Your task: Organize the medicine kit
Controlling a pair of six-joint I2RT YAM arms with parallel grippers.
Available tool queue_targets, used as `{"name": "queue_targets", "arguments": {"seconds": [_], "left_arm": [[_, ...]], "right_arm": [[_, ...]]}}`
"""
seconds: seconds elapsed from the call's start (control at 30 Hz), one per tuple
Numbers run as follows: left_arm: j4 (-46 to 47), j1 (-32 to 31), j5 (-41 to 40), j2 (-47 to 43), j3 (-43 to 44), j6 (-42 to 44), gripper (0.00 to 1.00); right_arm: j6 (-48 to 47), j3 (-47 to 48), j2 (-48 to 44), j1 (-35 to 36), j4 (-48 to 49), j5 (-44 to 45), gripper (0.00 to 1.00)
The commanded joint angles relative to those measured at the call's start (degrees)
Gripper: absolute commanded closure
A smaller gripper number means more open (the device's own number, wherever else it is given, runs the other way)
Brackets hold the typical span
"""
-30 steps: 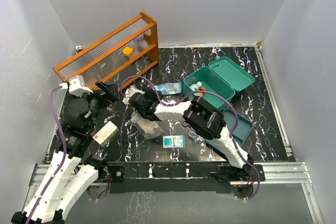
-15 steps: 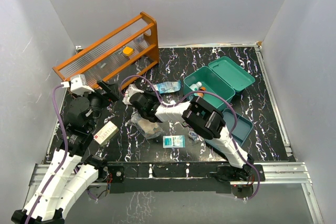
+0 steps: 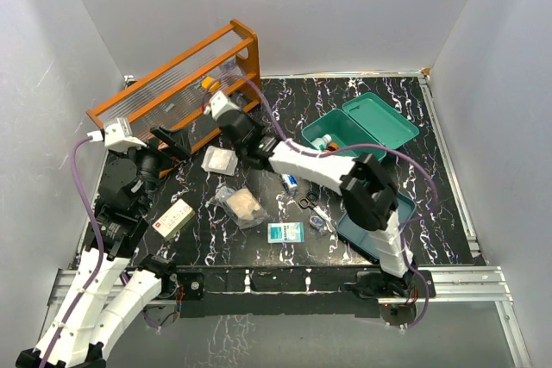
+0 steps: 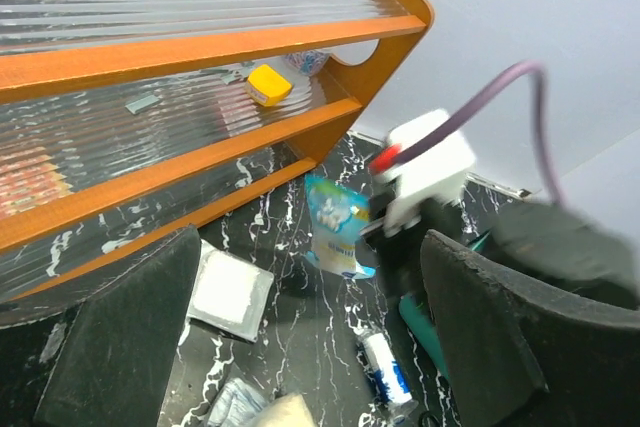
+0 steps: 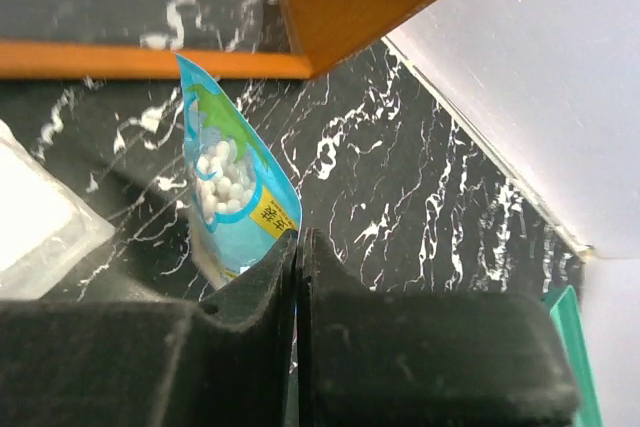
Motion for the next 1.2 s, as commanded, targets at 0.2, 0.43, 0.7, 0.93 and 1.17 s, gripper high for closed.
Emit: {"name": "queue_targets", "arguments": {"seconds": [0.2,0.43,0.7,0.93,1.17], "left_arm": [[2.66,-0.12,5.36,0.87,-2.47,-1.72,0.03],[6.01,-0.10,21.14,6.96,-6.03,-1.65,0.01],[14.51,-0.12,45.86,16.86,-9.28,-0.38,0.01],[22.78,-0.12,58.15,22.48,-10.77,-4.14,0.02],[43.12,-0.18,65.75,26.57,-14.17,-13.45,0.07]], "right_arm": [[25.85,2.96,-15.80,-13.97,-15.19,-40.47,1.00],[30.93,-10.07,-26.36,-19.44,-11.91,-54.10,1.00],[34.89,-21.05,-35.85,-21.29,-11.85,-63.87,1.00],[36.46,-22.80,-41.62,-23.44,-13.63,-72.74,1.00],[43.18,-23.00,-42.90,-25.48,-12.16,-82.72,1.00]]}}
